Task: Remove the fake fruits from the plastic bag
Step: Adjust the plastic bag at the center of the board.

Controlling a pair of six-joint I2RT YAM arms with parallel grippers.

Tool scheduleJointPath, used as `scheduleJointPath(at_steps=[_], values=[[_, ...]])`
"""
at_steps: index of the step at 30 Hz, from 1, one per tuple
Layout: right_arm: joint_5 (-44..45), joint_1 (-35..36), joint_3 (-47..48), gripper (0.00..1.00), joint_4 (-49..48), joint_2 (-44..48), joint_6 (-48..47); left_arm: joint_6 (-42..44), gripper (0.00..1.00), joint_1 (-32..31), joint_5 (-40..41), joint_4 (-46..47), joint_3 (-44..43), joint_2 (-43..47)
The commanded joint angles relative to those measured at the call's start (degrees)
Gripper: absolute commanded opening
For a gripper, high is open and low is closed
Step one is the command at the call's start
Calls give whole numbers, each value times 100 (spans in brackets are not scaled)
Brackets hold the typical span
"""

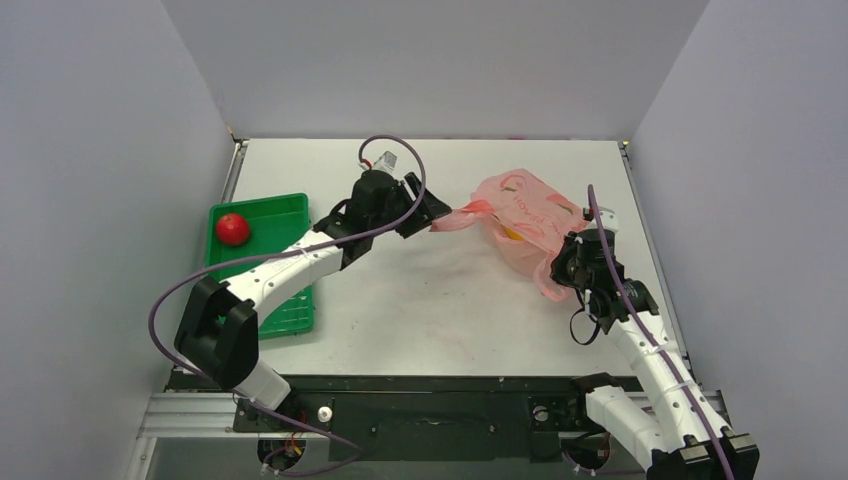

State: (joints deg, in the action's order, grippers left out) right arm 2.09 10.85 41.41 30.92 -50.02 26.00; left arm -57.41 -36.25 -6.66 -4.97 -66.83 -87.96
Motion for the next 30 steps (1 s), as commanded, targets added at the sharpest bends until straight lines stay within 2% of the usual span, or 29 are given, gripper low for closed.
scheduleJointPath(at_steps=[1,4,6,9,12,14,17,21,27,30], values=[[-45,-26,137,13,-157,140,-47,-1070,56,-8,-6,1227,-45,-419],[-95,-37,131,18,-148,198,-50,-1168,56,-11,13,1282,-67,-515],[-102,-31,135,21,-145,235,-63,-1026,56,-33,359,1103,17,-356],[-97,-31,163,26,-147,261,-111,-596,58,-110,1404,446,57,143],[-91,-35,166,30,-139,231,-133,-296,59,-69,1739,173,163,430],[-91,-31,154,37,-131,210,-110,-405,59,-2,1698,69,290,579],[-32,-26,128,61,-112,278,53,-901,60,35,1419,316,727,914],[-148,-30,203,78,46,267,276,-1615,63,18,1057,940,1137,1122],[-97,-24,248,85,413,443,567,-2594,64,-103,671,1458,1288,743],[-97,-26,233,86,561,448,740,-2755,64,-281,666,1763,1290,516]])
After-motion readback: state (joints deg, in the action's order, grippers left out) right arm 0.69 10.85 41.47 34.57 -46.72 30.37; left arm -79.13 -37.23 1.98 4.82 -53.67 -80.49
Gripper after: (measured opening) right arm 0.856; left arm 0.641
